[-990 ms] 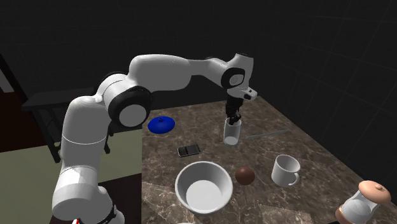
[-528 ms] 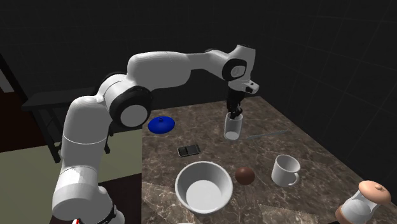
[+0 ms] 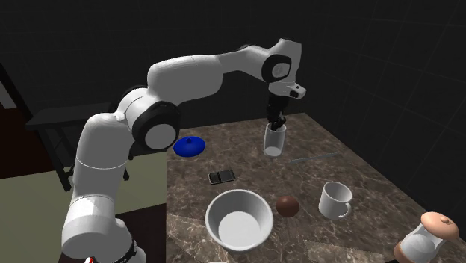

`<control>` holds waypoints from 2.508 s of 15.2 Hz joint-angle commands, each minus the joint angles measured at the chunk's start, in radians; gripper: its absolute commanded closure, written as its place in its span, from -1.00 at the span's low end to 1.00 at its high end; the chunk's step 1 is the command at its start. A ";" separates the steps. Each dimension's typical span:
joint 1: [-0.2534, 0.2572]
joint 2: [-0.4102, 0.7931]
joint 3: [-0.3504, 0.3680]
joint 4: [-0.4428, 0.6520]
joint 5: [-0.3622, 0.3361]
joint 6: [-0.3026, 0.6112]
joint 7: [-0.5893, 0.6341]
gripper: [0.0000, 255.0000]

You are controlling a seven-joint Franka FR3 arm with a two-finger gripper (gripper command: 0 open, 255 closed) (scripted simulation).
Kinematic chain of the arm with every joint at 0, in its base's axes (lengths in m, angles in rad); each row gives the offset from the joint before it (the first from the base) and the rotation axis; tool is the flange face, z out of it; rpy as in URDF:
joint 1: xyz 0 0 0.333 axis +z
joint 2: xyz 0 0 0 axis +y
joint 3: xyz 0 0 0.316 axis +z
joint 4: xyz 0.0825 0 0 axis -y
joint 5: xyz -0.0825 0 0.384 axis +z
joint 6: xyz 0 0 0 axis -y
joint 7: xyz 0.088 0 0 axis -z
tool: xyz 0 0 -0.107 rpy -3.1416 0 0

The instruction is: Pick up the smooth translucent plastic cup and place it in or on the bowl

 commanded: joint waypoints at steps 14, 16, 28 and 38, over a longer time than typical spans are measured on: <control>0.045 0.164 -0.004 0.468 -0.027 -0.303 0.006 1.00; -0.009 0.003 0.000 0.212 -0.002 -0.210 -0.018 1.00; -0.169 -0.487 -0.075 -0.398 0.073 -0.089 -0.226 1.00; -0.247 -0.749 -0.192 -0.631 0.053 -0.122 -0.421 1.00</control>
